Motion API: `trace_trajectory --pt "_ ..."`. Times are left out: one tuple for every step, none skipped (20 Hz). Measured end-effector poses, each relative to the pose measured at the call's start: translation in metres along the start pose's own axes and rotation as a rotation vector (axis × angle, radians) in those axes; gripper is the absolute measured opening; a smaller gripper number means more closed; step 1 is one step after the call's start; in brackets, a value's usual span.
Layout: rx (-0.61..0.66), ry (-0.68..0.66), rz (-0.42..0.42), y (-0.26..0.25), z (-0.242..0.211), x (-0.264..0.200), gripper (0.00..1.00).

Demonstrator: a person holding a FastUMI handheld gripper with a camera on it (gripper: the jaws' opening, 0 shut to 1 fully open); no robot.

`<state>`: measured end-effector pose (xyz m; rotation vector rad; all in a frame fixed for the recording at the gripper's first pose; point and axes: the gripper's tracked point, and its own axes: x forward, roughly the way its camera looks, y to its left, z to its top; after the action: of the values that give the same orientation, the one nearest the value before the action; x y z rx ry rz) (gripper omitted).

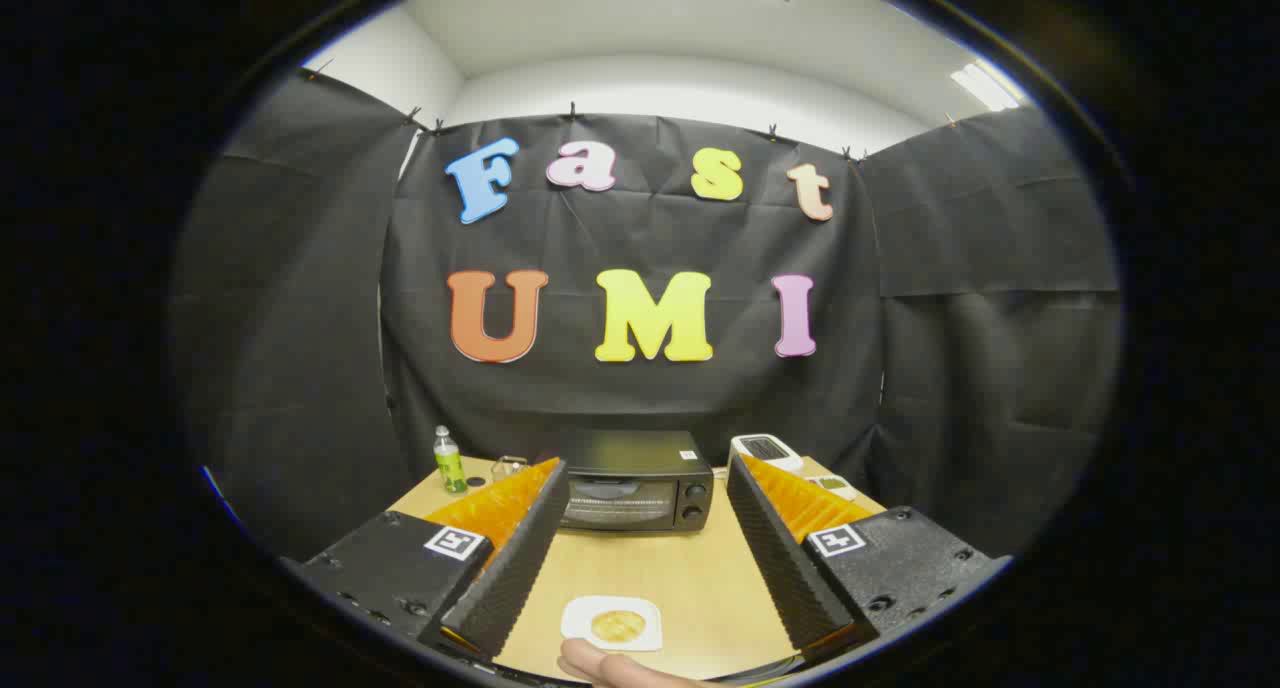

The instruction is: Open the toaster oven, put the food inside, and close the toaster oven door.

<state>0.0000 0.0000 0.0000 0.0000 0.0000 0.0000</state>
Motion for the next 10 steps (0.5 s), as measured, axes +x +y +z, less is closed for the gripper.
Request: trace_trajectory --pt "-0.002 -0.002 -0.001 -0.0007 0.0005 -0.0001 1.0" --pt "-0.006 -0.002 -0.003 -0.0015 0.0006 0.0 1.0" --pt "-0.007 -0.001 -0.004 -0.0022 -0.0009 -0.0001 1.0" --pt "-0.006 -0.002 -0.005 -0.0025 0.0003 0.0002 1.0" --pt "-0.003 -0.006 -0.007 -0.0039 0.0003 0.0 1.0" --pt "-0.002 -0.006 -0.008 -0.0051 0.0011 0.0001 1.0" --pt "0.0 -0.006 -0.009 -0.0057 -0.0002 0.0003 1.0" --pt "0.001 -0.005 -0.009 -0.0057 -0.0003 0.0004 1.0" --pt "0.002 -0.005 -0.01 -0.0062 -0.0007 0.0 1.0" --pt "0.002 -0.006 -0.01 -0.007 -0.0003 -0.0002 1.0"
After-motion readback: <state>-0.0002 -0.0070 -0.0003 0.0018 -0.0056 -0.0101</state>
